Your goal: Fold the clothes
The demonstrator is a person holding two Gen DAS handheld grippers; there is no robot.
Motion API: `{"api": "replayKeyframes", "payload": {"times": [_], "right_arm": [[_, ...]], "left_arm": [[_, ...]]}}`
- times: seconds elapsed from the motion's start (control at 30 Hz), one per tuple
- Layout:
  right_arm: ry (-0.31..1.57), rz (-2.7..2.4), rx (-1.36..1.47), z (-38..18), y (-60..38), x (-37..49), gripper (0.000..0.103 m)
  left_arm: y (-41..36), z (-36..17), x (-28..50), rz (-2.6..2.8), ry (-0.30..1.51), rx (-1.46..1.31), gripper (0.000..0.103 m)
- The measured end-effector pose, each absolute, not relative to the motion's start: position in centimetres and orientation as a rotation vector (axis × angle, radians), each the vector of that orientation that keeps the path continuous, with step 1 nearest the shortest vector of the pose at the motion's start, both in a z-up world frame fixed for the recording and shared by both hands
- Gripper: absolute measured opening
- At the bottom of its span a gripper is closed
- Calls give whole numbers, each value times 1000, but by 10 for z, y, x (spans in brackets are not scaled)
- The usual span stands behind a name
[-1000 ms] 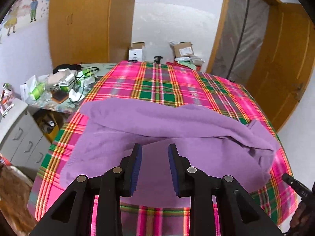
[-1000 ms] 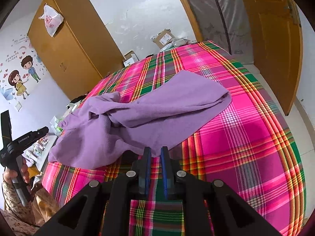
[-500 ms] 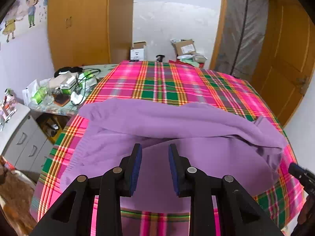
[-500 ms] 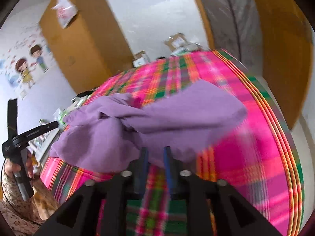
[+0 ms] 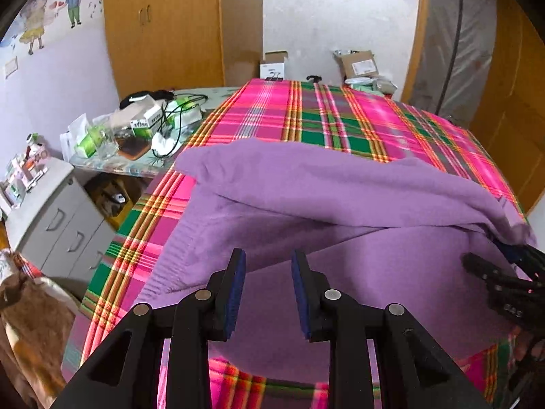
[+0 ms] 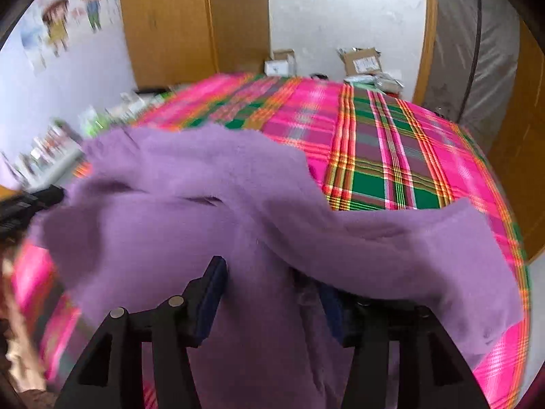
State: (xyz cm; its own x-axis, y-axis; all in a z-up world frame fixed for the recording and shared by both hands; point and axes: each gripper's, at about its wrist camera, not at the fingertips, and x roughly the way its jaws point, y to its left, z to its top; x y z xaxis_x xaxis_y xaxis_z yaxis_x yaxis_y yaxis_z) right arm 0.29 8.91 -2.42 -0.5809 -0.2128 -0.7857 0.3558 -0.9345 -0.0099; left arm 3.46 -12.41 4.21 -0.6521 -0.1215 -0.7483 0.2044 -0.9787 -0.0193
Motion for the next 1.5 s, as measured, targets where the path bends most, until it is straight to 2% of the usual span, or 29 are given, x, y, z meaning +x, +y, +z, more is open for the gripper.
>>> {"api": "replayKeyframes", "payload": {"times": [0.07,0.13,0.2,0.27,0.4,0.7,0.83,0.93,1.1,1.27,1.5], "right_arm": [[256,-2542,1254,-29,84,-6,53],[257,-2552,1245,-27,84,-10,45],[232,-2560,1230,-22,88,-14,29],[192,-2585,1203,-15,94,-18,20],[101,-2692,1106,11,112,-26,17],[-73,-3048,863,90,186,-43,16],[-53,-3034,1084,65,205,-66,19],[30,-3050,1154,42,204,-65,21],[72,-3076,1088,39,203,-34,34],[158,-3074,1012,42,194,10,35],[135,-2985,995,38,180,56,35]], "left_arm": [[-127,37,28,-2685,138,1224,30],[-128,35,22,-2682,134,1232,30],[-129,34,17,-2687,130,1237,30],[-127,37,13,-2697,96,1217,30],[-120,44,6,-2725,62,1182,30],[-99,53,-16,-2803,72,1174,30],[-78,47,-26,-2836,68,1220,30],[-66,46,-31,-2854,56,1240,30],[-48,49,-32,-2882,35,1251,30],[-34,49,-22,-2907,55,1263,30],[-12,51,-7,-2947,8,1265,30]]}}
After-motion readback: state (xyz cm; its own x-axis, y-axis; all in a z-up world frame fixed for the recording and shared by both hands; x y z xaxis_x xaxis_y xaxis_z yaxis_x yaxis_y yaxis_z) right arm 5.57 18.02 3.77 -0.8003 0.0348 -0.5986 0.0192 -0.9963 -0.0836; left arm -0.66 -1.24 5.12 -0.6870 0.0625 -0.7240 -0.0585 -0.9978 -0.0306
